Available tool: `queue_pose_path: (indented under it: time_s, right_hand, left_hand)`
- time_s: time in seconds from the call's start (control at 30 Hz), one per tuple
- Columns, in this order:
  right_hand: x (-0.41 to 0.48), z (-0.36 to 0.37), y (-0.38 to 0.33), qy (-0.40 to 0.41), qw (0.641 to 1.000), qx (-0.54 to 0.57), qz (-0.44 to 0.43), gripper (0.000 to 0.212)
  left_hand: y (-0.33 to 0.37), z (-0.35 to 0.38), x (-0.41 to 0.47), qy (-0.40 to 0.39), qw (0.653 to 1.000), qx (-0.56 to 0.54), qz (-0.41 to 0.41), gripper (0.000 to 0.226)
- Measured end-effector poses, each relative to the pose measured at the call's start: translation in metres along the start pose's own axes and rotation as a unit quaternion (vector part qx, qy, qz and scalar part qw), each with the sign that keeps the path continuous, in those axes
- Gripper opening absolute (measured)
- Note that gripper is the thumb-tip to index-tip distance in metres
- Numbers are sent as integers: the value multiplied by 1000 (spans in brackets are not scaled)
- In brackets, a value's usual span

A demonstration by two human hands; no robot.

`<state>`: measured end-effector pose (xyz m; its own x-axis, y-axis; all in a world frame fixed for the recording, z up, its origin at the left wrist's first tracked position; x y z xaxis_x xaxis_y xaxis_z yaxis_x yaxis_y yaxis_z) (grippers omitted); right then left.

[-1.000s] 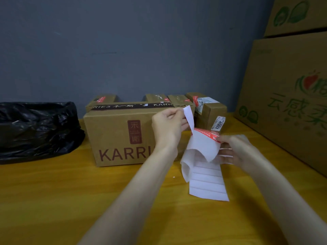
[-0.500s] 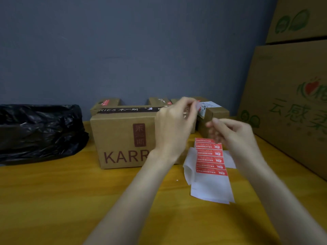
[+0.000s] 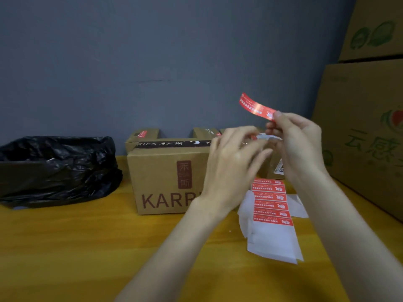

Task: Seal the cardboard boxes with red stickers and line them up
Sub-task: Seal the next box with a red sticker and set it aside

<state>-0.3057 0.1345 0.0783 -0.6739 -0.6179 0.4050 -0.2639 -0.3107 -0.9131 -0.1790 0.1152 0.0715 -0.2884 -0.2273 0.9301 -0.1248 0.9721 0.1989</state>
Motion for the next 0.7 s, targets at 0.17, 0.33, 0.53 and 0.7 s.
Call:
queue_pose_path:
  time_s: [0.17,0.33,0.53,0.7]
  right_hand:
    - [9,42,-20,-14,984,-123,-127,20]
    - [4,95,-19,-81,965,-168,-184,20]
    - [9,120,-10,-122,957,-211,-155,24]
    - [23,129,-2,-127,938,-301,-117,28]
  left_hand:
    - [-75,-50,5,122,898,-253,-338,36]
    - [-98,-105,10,160,902,-236,-326,5]
    - [-135,-126,6,116,902,-177,-377,10]
    - [-169,-117,6,94,869,-170,-455,16]
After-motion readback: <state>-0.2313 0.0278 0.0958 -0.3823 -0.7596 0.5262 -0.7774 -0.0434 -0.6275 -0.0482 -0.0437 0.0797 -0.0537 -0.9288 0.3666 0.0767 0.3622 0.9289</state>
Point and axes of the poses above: each hand's wrist, its own x-axis towards the middle knuckle, its own z-axis out of the palm, y = z × x, the point moved 8 cm from there along x, towards the middle knuckle, and after that the axes turned 13 degrees about -x, right-handed, at the moved point
